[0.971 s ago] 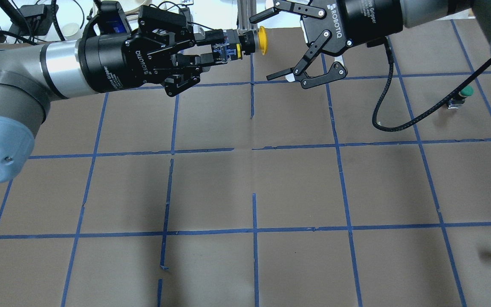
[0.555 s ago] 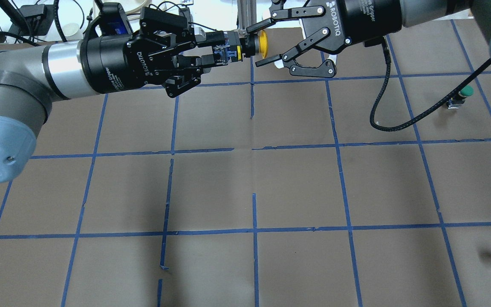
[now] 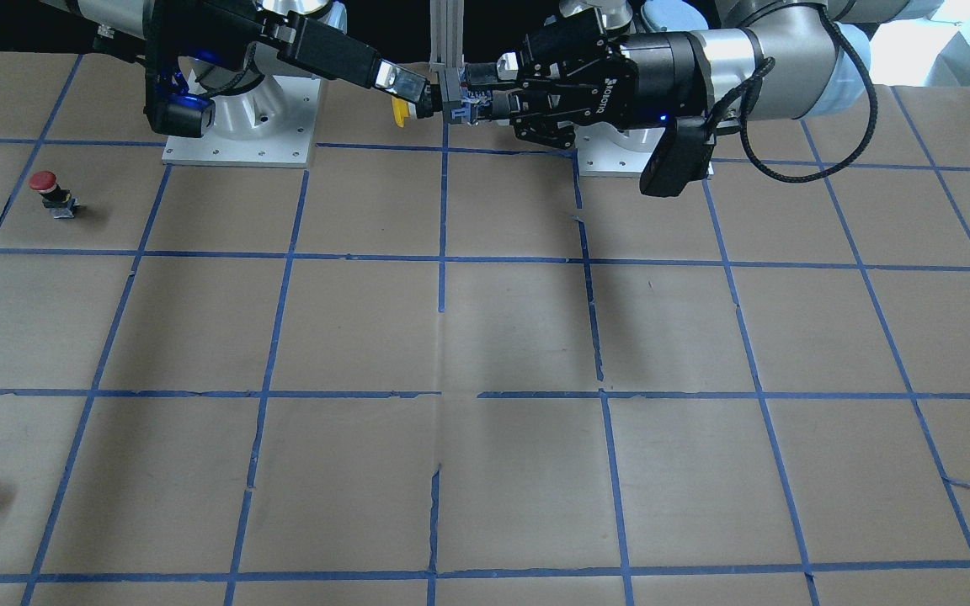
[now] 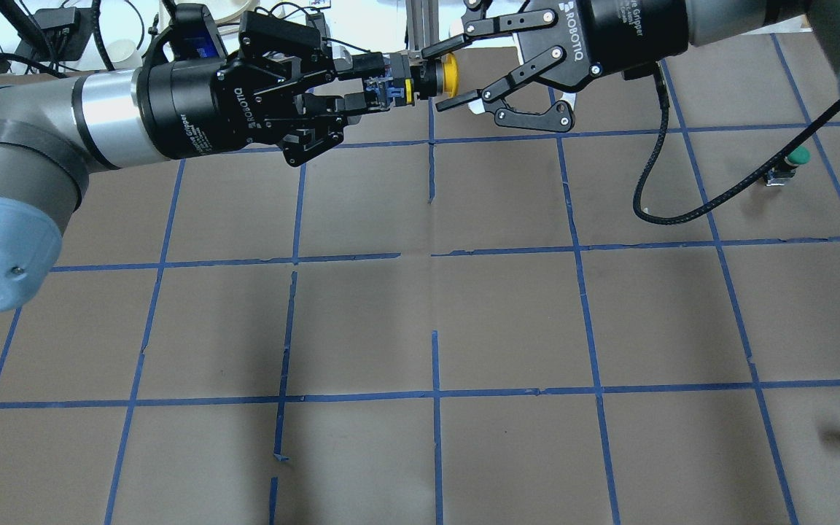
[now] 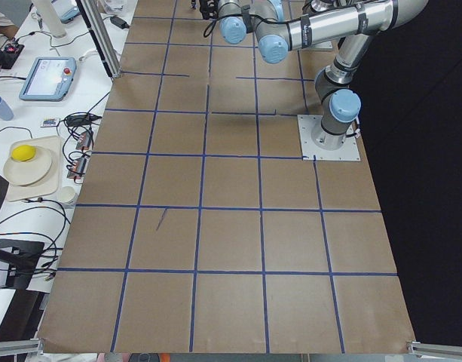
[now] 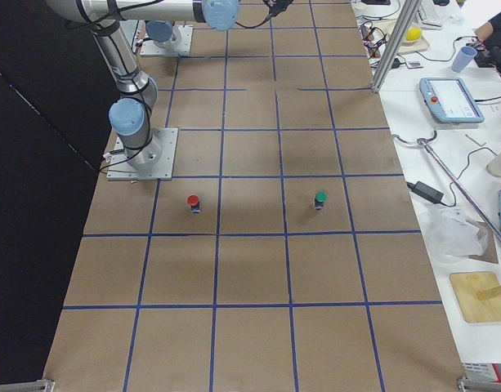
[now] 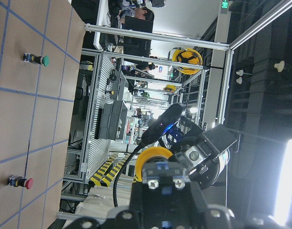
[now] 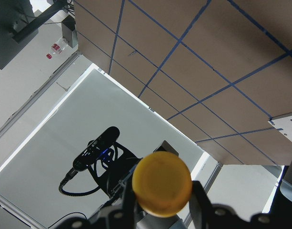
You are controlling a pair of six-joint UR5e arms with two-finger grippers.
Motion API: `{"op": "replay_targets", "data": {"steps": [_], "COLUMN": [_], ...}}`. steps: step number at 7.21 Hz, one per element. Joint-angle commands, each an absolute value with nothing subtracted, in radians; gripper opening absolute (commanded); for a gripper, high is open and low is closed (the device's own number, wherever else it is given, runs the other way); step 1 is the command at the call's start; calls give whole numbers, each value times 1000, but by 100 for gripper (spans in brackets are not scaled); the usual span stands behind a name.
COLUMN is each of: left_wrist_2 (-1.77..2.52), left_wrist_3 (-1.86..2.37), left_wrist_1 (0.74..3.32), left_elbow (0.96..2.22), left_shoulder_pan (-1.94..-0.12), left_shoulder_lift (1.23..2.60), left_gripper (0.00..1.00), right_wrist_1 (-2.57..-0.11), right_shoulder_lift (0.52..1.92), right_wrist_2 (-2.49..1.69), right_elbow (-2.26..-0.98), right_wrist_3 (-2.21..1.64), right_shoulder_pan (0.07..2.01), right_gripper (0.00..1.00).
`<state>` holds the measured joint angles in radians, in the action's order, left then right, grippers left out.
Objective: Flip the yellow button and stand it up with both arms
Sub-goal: 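Grasp the yellow cap with the right gripper while the left gripper releases and withdraws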
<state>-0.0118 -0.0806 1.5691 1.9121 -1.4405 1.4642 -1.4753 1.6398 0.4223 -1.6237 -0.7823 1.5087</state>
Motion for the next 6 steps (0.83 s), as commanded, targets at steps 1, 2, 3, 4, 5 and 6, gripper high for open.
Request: {"op": "replay_targets", "data": {"steps": [1, 2, 3, 4, 5, 6], "left_wrist_2": [-18, -21, -21, -25, -28, -53], "left_wrist_3": [-89, -86, -81, -69, -43, -34], "left_wrist_1": [1566, 1559, 1557, 1557, 1555, 1525], "left_elbow": [1907, 1907, 1907, 1905, 1899, 1899], "left_shoulder_pan": [-1440, -1440, -1443, -1448, -1448, -1448], "left_shoulder_lift": [1463, 1462, 1462, 1460, 1459, 1469], "left_gripper": [98, 100, 100, 100, 100, 100], "right_wrist_1": [-1476, -1476, -1476, -1476, -1477, -1479], "right_shoulder_lift": [1640, 1640, 1640, 1640, 1637, 1634], "right_wrist_2": [422, 422, 423, 423, 440, 510], "right_elbow": [-1623, -1621, -1620, -1618, -1611, -1606], "right_wrist_3": [-782, -782, -784, -784, -782, -767], "right_shoulder_pan": [1508, 1508, 1508, 1502, 1491, 1479], "right_gripper": [22, 21, 21, 21, 21, 21]}}
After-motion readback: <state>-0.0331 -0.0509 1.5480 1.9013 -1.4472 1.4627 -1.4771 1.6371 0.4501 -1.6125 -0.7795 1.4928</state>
